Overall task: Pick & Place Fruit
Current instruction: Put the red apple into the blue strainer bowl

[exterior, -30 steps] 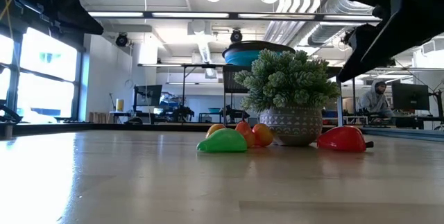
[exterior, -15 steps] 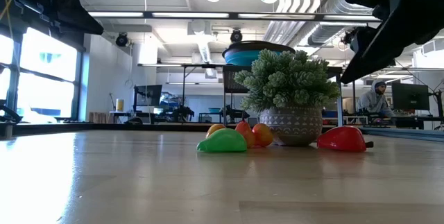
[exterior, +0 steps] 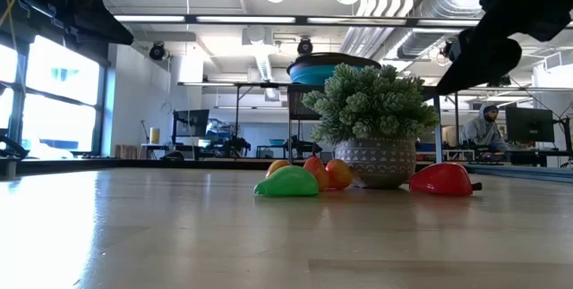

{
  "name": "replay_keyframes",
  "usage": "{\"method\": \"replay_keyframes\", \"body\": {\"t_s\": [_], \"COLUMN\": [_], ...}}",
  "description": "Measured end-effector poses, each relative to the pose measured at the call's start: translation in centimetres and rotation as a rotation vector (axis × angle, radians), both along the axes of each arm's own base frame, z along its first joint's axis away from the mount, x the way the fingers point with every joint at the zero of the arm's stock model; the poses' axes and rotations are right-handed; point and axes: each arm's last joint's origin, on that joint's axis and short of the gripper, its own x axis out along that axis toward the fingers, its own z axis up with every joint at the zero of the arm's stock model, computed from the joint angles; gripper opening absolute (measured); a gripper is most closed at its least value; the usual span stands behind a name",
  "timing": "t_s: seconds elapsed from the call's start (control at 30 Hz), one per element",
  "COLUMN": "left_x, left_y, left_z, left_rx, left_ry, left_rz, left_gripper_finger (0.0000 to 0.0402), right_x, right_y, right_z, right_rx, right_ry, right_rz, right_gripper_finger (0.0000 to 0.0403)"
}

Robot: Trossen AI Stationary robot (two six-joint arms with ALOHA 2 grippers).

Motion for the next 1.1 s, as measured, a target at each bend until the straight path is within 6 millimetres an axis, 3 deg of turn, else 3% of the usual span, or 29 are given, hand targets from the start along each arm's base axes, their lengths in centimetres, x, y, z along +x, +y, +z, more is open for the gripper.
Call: {"method": "replay_keyframes", "body": {"t_s": [0.37,0.63,0.9,1.1], "left_x": [0.0,0.0,0.0,0.0], "left_y": [0.0,0.0,0.0,0.0], "left_z": [0.0,0.0,0.0,0.0], "left_rx": [-0.029,-0.034,-0.033,-0.032], "left_ry": [-0.015,-0.018,-0.017,-0.017], "left_rz": [0.011,0.013,0.011,0.011], "left_gripper_finger": [0.0044,0.0044,0.0044,0.0044], "right_x": [0.4,0.4,-0.7,-0.3], "right_y": [0.1,0.4,0.1,0.4], "right_z": [0.5,0.5,-1.3,-2.9], "right_rx": [0.031,0.243,0.122,-0.005], "right_ry": [-0.059,-0.019,0.163,0.215], "right_rz": [-0.013,-0.083,-0.088,-0.023], "right_gripper_finger": [0.037,0.0369,0.0369,0.0368]}}
